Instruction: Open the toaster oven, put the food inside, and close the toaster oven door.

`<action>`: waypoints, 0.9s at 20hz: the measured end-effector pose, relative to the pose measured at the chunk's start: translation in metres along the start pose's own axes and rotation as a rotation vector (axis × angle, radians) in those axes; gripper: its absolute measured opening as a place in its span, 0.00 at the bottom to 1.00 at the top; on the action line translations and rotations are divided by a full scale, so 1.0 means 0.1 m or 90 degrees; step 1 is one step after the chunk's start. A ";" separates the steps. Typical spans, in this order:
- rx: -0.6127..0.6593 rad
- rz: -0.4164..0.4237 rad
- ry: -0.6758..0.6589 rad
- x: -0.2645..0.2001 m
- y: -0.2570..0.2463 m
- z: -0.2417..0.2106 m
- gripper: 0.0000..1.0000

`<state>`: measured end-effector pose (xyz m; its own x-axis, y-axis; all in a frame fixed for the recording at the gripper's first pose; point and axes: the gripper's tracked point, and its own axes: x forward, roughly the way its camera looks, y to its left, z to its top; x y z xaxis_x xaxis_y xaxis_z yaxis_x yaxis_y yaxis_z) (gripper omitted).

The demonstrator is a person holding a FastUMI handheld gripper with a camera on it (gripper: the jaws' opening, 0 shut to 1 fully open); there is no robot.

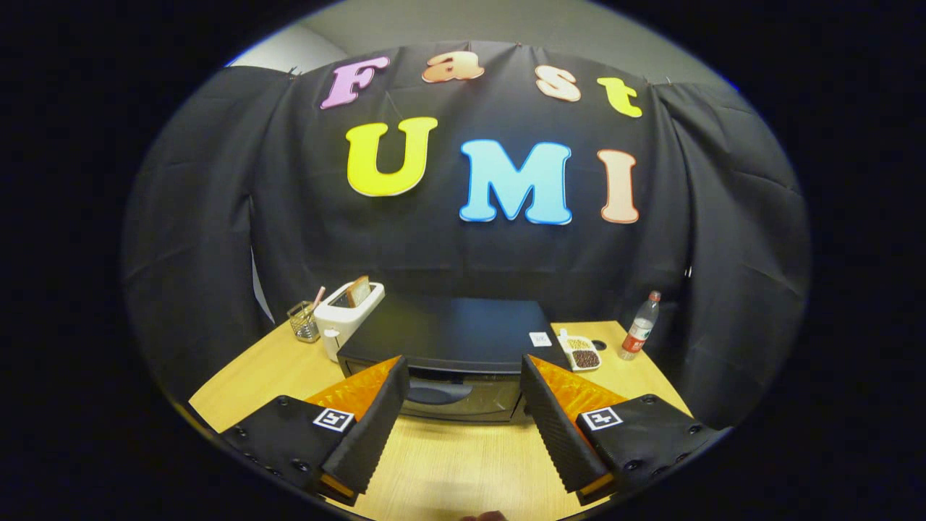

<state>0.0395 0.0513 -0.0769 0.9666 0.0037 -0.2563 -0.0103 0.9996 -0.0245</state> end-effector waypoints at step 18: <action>0.028 -0.046 -0.059 -0.61 -0.82 0.15 0.98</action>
<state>-0.0150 -0.0310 -0.0448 0.9840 -0.0684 -0.1643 0.0699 0.9976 0.0030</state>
